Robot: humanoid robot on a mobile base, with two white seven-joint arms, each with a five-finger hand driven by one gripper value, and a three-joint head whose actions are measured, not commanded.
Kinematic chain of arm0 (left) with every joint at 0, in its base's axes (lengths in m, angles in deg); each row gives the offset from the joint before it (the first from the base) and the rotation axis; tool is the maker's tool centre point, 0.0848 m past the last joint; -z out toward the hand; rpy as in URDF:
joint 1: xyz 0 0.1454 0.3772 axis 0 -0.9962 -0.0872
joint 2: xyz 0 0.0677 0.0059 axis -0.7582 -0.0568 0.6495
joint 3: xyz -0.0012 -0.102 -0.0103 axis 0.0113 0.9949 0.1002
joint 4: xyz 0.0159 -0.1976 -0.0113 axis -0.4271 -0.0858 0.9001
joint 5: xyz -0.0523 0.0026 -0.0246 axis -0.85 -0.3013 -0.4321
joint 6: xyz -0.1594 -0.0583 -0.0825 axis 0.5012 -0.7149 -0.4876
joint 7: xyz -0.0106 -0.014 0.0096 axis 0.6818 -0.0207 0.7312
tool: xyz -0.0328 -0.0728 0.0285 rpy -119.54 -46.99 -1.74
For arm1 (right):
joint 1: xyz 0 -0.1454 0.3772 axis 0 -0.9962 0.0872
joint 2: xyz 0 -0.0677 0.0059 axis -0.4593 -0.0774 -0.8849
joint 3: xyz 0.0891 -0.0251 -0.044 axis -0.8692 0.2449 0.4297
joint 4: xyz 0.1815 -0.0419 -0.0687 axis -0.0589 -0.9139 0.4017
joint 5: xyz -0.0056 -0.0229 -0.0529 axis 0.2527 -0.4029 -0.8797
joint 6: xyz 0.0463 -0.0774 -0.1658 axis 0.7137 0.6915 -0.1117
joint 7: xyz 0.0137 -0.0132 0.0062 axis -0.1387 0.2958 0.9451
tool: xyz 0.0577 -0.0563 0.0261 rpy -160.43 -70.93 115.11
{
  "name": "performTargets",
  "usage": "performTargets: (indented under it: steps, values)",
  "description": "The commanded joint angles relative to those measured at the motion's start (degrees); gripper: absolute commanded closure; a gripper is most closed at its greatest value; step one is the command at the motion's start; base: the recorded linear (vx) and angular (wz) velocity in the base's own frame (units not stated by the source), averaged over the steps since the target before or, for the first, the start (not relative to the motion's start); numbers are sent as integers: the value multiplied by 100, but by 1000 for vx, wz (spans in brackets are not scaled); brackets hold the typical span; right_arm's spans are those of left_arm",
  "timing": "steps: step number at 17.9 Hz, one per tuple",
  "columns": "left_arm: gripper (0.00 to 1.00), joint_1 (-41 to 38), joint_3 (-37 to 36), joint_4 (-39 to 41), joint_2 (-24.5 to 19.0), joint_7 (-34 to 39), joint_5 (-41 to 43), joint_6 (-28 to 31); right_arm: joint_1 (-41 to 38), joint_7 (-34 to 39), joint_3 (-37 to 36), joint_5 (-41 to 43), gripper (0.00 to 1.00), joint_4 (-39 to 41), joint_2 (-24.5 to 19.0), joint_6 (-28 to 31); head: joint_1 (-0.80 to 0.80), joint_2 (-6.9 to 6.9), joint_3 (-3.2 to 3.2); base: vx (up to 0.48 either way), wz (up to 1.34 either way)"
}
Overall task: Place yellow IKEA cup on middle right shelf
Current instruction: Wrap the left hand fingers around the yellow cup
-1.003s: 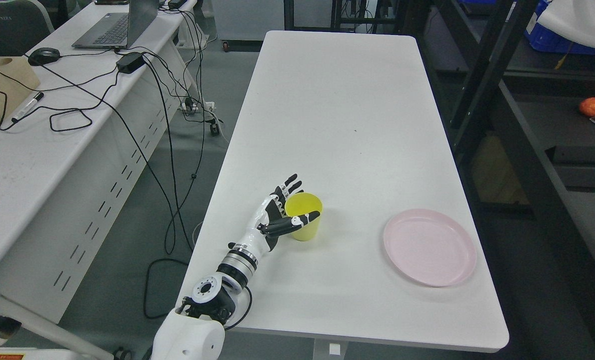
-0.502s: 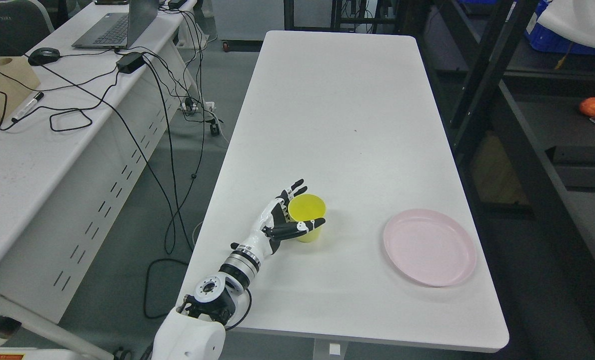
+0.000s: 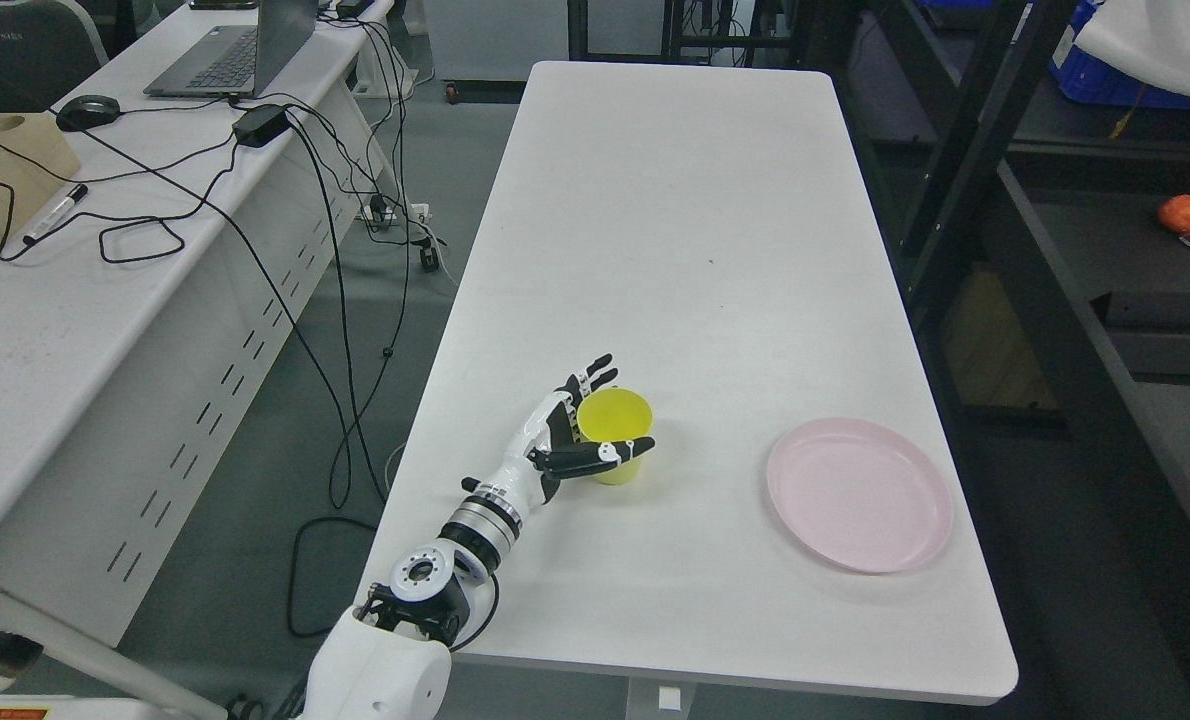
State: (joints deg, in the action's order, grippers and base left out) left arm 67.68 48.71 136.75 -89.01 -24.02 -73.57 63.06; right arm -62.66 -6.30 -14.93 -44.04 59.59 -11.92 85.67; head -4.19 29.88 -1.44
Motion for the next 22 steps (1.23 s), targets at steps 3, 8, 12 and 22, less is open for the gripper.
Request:
performTargets:
  steps: [3,8,12,22]
  values:
    - [1,35,21,-218,-100,-3,138,-28,-79,4,97,141,1,0,100,-4,0,0,0,0,0]
    - [1,175,56,-490,-100,-3,130,-28,-79,4,97,141,1,0,100,-4,0,0,0,0,0]
    - [1,289,109,-570,-100,-3,138,-37,-79,4,97,141,1,0,100,-4,0,0,0,0,0]
    - [36,351,592,-877,-100,-3,121,-98,-79,4,97,141,1,0,100,-4,0,0,0,0,0]
